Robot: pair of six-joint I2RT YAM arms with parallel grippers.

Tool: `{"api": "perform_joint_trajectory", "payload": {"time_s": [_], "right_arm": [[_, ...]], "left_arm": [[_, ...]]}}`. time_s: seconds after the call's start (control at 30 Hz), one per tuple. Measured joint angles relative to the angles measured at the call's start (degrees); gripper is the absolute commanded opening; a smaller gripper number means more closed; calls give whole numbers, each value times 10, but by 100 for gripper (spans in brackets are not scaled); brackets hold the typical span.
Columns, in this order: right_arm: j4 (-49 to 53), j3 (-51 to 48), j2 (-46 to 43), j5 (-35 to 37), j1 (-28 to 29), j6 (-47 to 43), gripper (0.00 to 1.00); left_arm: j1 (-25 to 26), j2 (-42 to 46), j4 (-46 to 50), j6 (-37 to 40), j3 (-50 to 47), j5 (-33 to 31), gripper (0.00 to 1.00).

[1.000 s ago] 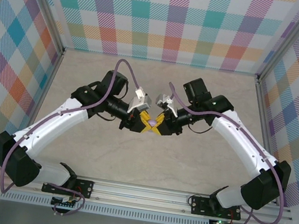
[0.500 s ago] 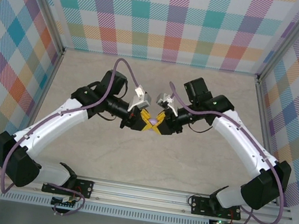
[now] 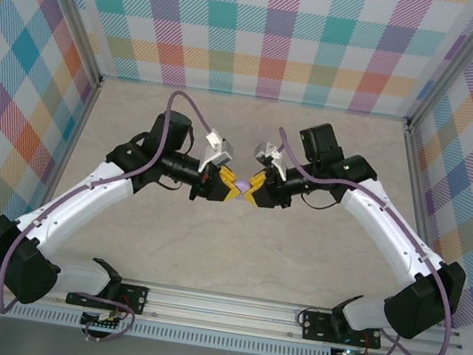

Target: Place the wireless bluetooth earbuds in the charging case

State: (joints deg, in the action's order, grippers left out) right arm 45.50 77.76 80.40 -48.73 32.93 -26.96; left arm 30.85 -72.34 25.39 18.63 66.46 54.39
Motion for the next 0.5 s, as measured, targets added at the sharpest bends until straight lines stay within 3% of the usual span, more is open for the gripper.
{"api": "perform_joint_trajectory", "payload": {"time_s": [0.2, 0.5], "right_arm": [[-9, 0, 0, -4, -2, 9, 14], [-10, 0, 0, -15, -3, 12, 12]], "left_arm": [[-3, 1, -12, -9, -4, 7, 20], [-3, 1, -16, -13, -5, 17, 29]]}}
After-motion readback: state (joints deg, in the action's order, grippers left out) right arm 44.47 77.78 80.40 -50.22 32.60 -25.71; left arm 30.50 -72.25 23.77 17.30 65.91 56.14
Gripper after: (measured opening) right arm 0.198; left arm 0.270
